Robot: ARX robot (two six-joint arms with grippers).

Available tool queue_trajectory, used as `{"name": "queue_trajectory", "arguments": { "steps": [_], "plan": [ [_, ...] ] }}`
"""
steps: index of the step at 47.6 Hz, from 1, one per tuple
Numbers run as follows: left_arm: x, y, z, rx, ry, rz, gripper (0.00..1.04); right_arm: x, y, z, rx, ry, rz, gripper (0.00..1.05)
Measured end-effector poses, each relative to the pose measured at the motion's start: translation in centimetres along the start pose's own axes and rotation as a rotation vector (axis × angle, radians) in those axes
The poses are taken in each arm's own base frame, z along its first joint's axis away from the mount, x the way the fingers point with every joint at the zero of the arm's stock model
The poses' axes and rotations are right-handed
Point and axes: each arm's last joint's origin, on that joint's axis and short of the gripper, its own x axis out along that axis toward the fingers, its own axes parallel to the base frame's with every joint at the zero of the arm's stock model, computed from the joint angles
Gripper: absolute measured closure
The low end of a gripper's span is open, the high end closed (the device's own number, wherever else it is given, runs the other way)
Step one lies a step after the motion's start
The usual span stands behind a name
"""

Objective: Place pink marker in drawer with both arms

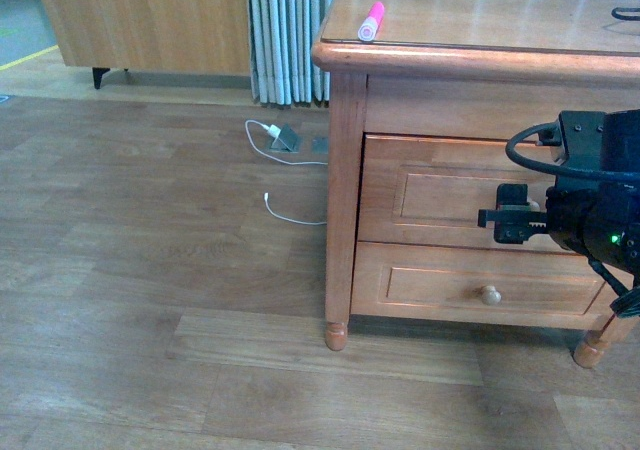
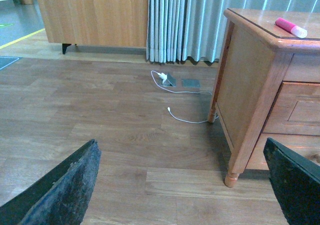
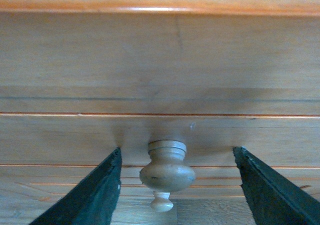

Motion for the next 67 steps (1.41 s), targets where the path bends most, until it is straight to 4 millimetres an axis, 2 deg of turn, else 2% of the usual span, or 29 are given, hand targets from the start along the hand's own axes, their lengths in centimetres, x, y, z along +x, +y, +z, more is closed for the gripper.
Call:
{"name": "queue_trajectory", "arguments": {
  "steps": [7, 13, 34, 38, 50, 60, 67],
  "plan": [
    [0.0, 0.0, 0.0, 0.000, 0.000, 0.000, 0.06, 0.1, -0.1, -0.2, 0.000, 0.005, 0.002, 0.64],
    [0.0, 0.0, 0.0, 0.000, 0.000, 0.000, 0.06, 0.1, 0.0, -0.2, -0.002, 0.005, 0.008, 0.79],
    [0.0, 0.0, 0.0, 0.000, 0.000, 0.000, 0.06, -0.4, -0.1, -0.6, 0.001, 0.007, 0.025, 0.81],
    [0.0, 0.0, 0.0, 0.000, 0.000, 0.000, 0.06, -1.7, -0.2, -1.0, 0.001, 0.014, 0.037, 0.81],
    [0.0, 0.0, 0.0, 0.000, 0.000, 0.000, 0.06, -7.0, -0.7, -2.9, 0.029, 0.066, 0.082, 0.81],
    [0.0, 0.0, 0.0, 0.000, 0.000, 0.000, 0.06, -13.4, -1.4, -5.5, 0.067, 0.107, 0.118, 0.82],
    [0.0, 0.0, 0.0, 0.000, 0.000, 0.000, 0.06, -16.2, -1.9, -6.6, 0.076, 0.125, 0.136, 0.82]
  ]
}}
